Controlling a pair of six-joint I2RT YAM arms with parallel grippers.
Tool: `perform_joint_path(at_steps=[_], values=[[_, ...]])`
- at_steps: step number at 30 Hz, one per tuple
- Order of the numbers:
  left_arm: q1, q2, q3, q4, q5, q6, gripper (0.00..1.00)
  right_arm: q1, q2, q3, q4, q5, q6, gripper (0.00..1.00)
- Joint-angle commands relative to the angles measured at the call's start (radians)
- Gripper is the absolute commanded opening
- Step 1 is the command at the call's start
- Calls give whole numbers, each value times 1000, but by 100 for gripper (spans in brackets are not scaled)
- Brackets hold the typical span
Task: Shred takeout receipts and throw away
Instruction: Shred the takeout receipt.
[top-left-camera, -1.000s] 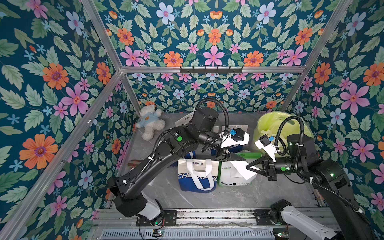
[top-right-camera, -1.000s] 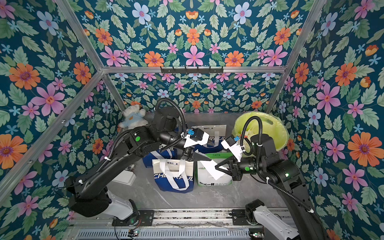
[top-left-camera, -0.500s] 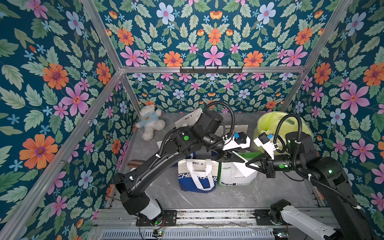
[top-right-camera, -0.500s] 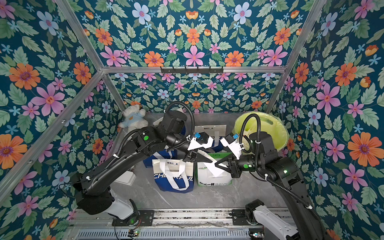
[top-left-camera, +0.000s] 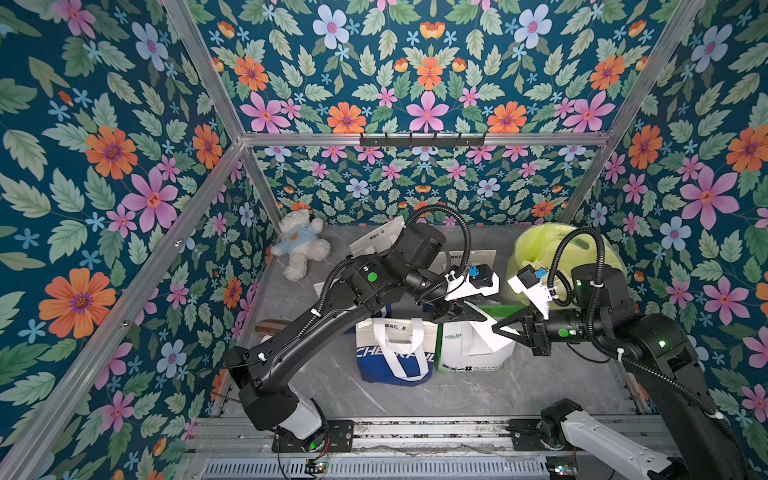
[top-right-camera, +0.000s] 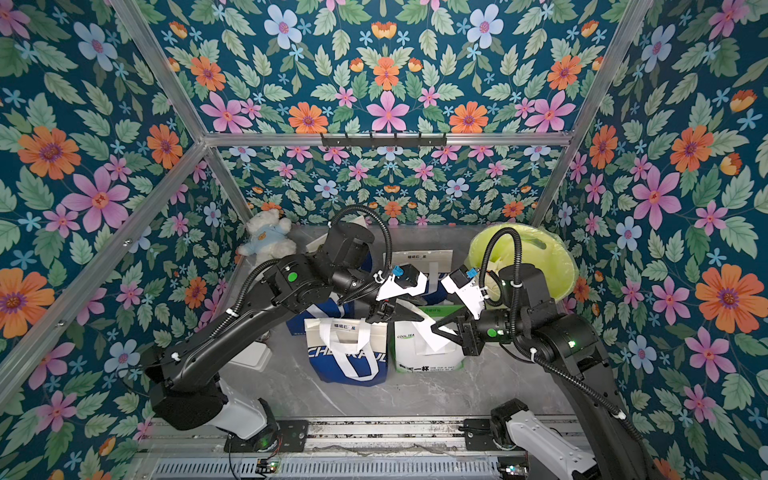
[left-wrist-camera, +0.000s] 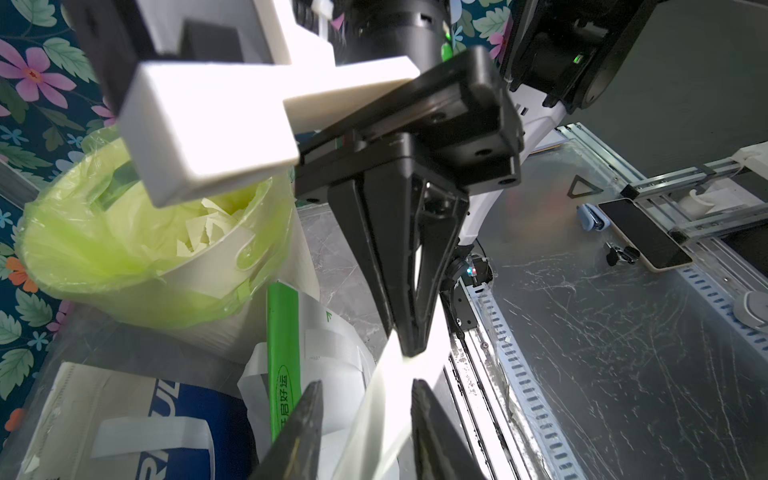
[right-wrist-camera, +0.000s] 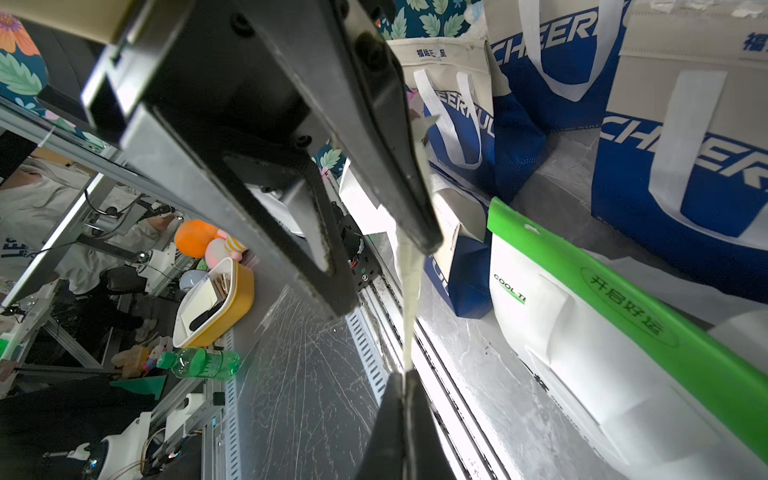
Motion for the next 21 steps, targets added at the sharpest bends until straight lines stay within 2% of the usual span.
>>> perform_joint_path(at_steps=[1, 9, 11, 13, 18, 19, 21], values=[[1, 15, 21, -84, -16, 29, 37, 0, 5, 10, -1, 2, -23, 0], [0, 30, 30, -111, -34, 26, 31, 1, 5, 9, 0, 18, -21, 0], [2, 23, 22, -104, -34, 30, 23, 1, 2, 7, 1, 28, -22, 0], [0, 7, 4, -81, -38, 32, 0, 0, -1, 3, 9, 36, -19, 0], [1, -52, -79, 30, -41, 10, 0, 0, -9, -11, 38, 56, -6, 0], [1, -65, -99, 55, -36, 2, 0, 0, -14, -17, 52, 66, 2, 5], [1, -86, -133, 107, -35, -23, 0, 1, -26, -32, 80, 65, 13, 31]])
